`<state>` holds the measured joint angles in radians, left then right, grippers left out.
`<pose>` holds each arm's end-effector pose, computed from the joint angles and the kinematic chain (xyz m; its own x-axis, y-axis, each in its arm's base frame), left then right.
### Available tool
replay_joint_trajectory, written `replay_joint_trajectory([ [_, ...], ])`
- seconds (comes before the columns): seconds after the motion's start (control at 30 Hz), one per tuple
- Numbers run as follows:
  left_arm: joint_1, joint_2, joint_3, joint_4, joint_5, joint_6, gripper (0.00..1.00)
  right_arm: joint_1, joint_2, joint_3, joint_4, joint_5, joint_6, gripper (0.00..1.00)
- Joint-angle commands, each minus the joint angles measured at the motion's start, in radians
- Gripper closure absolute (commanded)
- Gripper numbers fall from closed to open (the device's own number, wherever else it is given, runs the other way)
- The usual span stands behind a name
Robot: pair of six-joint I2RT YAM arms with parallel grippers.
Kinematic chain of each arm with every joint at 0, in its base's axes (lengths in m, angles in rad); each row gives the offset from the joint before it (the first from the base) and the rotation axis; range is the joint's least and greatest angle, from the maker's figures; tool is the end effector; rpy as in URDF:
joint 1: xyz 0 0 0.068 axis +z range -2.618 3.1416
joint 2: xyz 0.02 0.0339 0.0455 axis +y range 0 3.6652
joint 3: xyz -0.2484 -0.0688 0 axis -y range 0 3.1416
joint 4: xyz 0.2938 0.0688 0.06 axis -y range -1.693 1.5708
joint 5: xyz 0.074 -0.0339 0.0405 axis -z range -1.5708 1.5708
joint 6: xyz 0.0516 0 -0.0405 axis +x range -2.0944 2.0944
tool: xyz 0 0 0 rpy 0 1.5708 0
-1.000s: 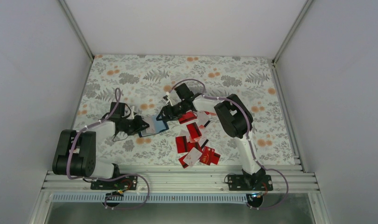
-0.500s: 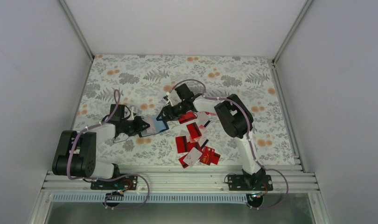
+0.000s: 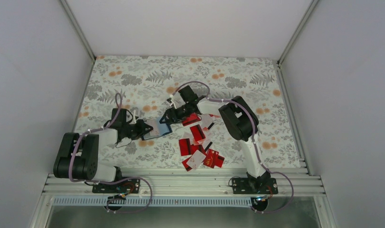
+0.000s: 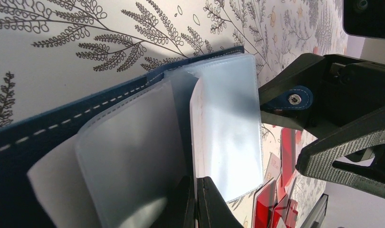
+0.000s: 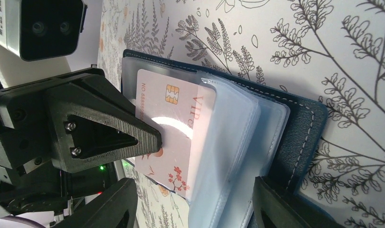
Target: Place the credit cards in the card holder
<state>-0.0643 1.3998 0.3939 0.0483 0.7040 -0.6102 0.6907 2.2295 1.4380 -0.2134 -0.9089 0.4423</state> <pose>0.2482 -0.0495 0.0496 -0.9099 -0.3791 -0.1683 -0.1229 0.6339 -0.7636 0.3424 0.3358 0.0539 -0.8952 -0.3986 -0.1996 -0.3700 0.4148 0.8313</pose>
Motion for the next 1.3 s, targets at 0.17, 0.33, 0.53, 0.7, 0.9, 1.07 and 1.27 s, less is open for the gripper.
replay_joint_trajectory([
  [0.17,-0.002,0.048,-0.013,0.006,-0.028,0.064,0.98,0.011,0.035,0.013,-0.307,0.185,-0.121,0.34],
  [0.33,-0.001,0.073,-0.002,-0.018,-0.038,0.094,0.98,-0.002,-0.011,0.033,-0.369,0.199,-0.186,0.33],
  [0.53,-0.002,0.090,0.001,-0.015,-0.039,0.112,0.98,-0.001,-0.084,-0.016,-0.365,0.154,-0.215,0.42],
  [0.7,-0.004,0.105,0.008,-0.006,-0.021,0.118,0.98,0.001,-0.123,-0.069,-0.341,0.132,-0.200,0.61],
  [0.9,-0.015,0.148,0.012,0.007,-0.003,0.136,0.98,0.004,-0.106,-0.094,-0.295,0.125,-0.158,0.74],
  [1.07,-0.029,0.162,0.023,0.008,-0.005,0.137,0.98,0.009,-0.071,-0.082,-0.278,0.118,-0.129,0.85],
  [1.27,-0.052,0.168,0.063,-0.031,-0.023,0.155,0.98,0.009,-0.036,-0.049,-0.286,0.150,-0.120,0.87],
])
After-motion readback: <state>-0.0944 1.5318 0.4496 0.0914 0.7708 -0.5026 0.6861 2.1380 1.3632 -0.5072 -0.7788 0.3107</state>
